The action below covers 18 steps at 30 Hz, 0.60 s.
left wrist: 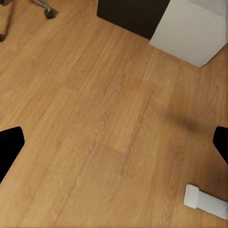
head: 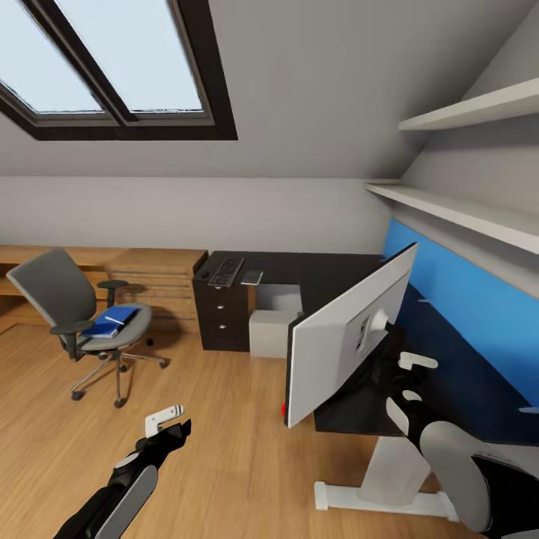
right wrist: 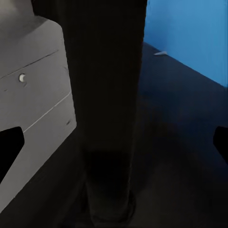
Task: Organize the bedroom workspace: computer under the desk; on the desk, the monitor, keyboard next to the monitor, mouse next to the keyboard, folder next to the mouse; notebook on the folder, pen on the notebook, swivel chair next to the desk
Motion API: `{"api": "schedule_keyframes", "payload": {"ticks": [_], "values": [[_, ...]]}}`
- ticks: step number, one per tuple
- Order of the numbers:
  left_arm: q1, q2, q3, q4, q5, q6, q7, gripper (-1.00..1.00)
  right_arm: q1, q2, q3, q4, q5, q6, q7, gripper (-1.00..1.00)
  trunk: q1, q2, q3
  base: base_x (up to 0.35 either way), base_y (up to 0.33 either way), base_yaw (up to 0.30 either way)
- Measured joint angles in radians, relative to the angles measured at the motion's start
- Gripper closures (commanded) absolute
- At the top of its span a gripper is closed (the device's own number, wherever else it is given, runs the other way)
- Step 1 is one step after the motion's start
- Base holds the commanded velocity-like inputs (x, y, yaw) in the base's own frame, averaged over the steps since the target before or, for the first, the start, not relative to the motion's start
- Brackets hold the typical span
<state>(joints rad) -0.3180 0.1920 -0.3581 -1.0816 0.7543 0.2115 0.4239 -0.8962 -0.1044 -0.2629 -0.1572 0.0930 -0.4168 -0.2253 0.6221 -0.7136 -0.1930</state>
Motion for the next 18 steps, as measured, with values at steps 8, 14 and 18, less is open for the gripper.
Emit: {"api": "schedule_keyframes", "payload": {"ticks": [8,14,18], "values": [[0.0,0.0,0.0,0.0,0.0,0.0,-0.001,-1.0,0.0,-0.005,0.0,0.001,0.0,0.0,0.0,-1.0,0.0,0.0,0.0,0.081,-0.063,0.0],[0.0,0.0,0.001,0.0,0.0,0.0,0.0,-1.0,0.0,-0.005,0.0,0.0,0.0,-0.001,0.0,-1.0,0.0,0.0,0.0,0.066,-0.049,0.0],[0.0,0.0,0.001,0.0,0.0,0.0,0.0,-1.0,0.0,-0.005,0.0,0.0,0.0,0.0,0.0,-1.0,0.0,0.0,0.0,0.01,-0.007,0.0]]}}
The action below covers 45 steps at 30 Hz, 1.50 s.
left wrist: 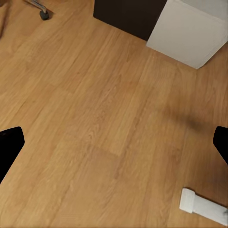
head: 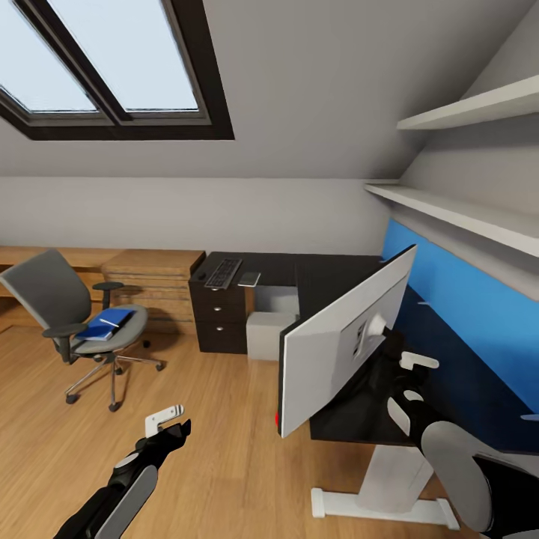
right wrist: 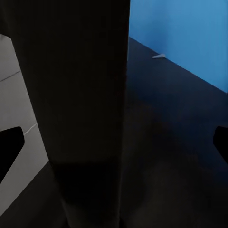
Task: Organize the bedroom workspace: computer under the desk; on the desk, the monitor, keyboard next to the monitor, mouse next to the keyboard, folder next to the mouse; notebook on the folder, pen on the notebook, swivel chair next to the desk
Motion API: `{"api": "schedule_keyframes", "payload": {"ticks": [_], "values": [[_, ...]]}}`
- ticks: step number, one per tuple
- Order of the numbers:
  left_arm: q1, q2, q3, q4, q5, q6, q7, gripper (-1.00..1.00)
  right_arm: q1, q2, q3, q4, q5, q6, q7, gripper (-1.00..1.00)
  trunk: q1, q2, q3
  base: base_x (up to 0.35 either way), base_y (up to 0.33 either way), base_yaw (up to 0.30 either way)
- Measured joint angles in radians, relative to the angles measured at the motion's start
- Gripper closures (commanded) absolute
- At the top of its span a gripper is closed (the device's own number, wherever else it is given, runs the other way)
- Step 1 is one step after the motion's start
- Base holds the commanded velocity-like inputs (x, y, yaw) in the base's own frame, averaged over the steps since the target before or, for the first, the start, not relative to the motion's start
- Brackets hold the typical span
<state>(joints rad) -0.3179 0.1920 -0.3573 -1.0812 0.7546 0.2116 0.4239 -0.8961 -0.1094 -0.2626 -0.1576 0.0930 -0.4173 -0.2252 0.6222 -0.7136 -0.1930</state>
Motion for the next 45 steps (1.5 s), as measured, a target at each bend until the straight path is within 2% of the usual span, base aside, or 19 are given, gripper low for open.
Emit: {"api": "schedule_keyframes", "payload": {"ticks": [24,45], "values": [[0.0,0.0,-0.002,-0.005,0.001,0.0,-0.001,-1.0,0.0,0.0,0.0,0.0,0.0,0.0,0.0,-1.0,0.0,0.0,0.0,0.0,0.035,0.0],[0.0,-0.001,-0.002,-0.018,0.001,0.0,0.001,-1.0,0.0,-0.001,0.0,0.0,0.0,0.0,0.006,-1.0,0.077,-0.14,-0.063,0.0,0.0,0.0]]}}
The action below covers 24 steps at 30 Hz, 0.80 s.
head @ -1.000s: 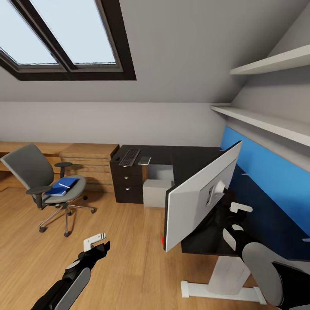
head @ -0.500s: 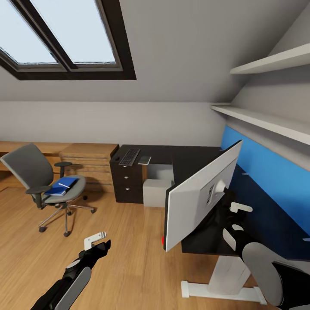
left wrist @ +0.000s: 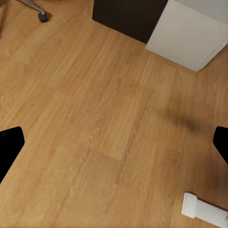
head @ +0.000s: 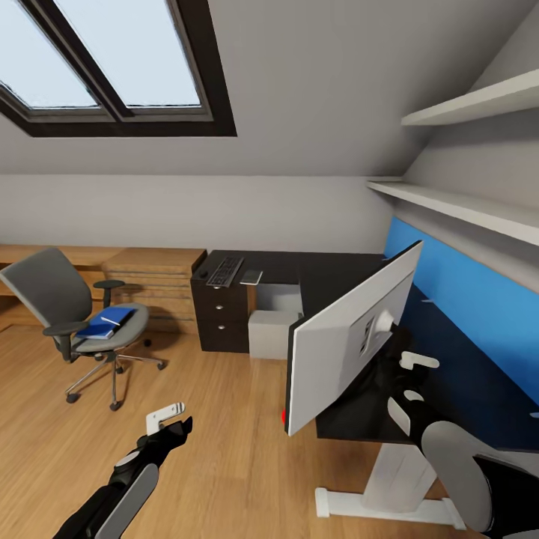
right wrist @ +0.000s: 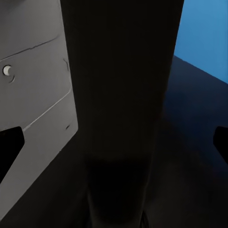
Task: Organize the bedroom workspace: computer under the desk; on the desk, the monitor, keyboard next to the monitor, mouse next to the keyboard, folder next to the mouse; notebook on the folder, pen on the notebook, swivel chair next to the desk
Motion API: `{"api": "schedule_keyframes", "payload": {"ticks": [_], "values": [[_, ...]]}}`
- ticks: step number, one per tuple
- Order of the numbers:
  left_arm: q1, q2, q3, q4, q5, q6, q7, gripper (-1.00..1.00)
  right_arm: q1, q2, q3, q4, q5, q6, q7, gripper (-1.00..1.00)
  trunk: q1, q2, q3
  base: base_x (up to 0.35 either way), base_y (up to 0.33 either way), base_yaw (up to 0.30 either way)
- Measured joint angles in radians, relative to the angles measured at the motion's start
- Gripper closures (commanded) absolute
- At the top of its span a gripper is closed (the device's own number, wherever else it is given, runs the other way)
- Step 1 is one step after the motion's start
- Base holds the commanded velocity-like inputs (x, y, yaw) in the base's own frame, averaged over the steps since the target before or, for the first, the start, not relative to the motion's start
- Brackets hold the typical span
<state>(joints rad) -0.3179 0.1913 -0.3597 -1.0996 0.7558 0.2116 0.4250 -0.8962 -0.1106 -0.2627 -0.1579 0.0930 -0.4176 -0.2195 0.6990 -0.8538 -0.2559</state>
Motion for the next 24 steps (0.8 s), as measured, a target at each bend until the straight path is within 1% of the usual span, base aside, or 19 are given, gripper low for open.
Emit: {"api": "schedule_keyframes", "payload": {"ticks": [21,24], "values": [[0.0,0.001,0.005,0.003,0.001,0.001,-0.003,-1.0,0.0,-0.002,0.0,0.002,0.001,-0.006,-0.002,-1.0,0.0,0.0,0.0,0.0,0.0,0.0],[0.0,0.001,0.005,0.004,0.0,0.001,-0.002,-1.0,0.0,-0.002,0.0,0.002,0.001,-0.006,-0.001,-1.0,0.0,0.0,0.0,0.064,0.0,0.0]]}}
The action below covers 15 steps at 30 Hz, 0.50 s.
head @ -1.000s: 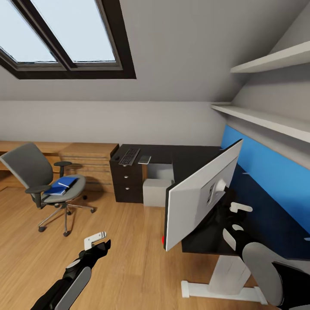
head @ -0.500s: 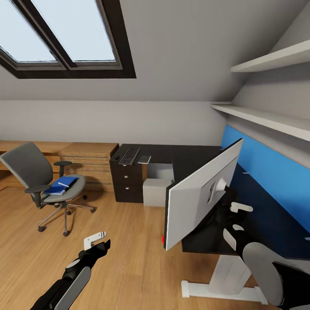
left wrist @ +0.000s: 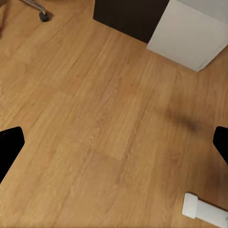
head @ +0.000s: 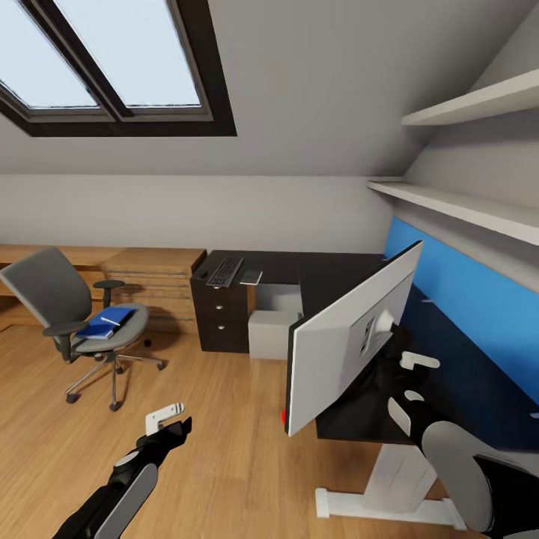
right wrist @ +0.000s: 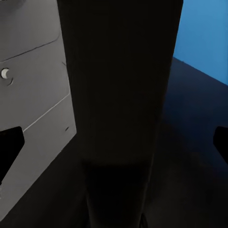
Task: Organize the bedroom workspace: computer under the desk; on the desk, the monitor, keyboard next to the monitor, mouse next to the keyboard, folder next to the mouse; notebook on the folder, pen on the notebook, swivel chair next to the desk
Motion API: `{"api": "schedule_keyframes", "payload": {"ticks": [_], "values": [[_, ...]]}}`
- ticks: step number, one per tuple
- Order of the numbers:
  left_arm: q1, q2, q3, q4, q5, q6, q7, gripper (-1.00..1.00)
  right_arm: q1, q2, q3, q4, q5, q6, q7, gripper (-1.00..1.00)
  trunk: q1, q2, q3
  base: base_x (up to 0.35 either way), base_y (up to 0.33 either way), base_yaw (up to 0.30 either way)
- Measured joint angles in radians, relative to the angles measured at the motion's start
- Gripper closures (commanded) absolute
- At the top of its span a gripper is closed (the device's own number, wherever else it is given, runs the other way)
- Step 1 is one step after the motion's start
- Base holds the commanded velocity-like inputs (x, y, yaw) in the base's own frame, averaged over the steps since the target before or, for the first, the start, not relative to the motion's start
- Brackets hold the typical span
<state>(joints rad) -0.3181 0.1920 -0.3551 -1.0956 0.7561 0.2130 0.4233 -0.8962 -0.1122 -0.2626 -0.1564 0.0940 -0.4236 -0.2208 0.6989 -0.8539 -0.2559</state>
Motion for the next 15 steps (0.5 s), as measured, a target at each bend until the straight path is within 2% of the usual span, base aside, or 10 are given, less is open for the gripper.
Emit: {"api": "schedule_keyframes", "payload": {"ticks": [6,11,15], "values": [[0.0,0.0,-0.003,0.001,0.0,0.0,-0.002,-1.0,0.0,0.0,0.0,0.0,0.0,0.001,0.0,-1.0,0.0,0.0,0.0,0.044,0.0,0.0],[0.0,0.0,-0.004,0.001,0.0,-0.001,-0.002,-1.0,0.0,0.0,0.0,0.0,0.0,0.001,0.0,-1.0,0.0,0.0,0.0,0.184,0.0,0.0],[0.0,0.0,-0.004,0.0,0.001,0.0,-0.001,-1.0,0.0,0.0,-0.006,0.0,-0.002,0.001,-0.001,-1.0,0.0,0.0,0.0,0.066,0.0,0.0]]}}
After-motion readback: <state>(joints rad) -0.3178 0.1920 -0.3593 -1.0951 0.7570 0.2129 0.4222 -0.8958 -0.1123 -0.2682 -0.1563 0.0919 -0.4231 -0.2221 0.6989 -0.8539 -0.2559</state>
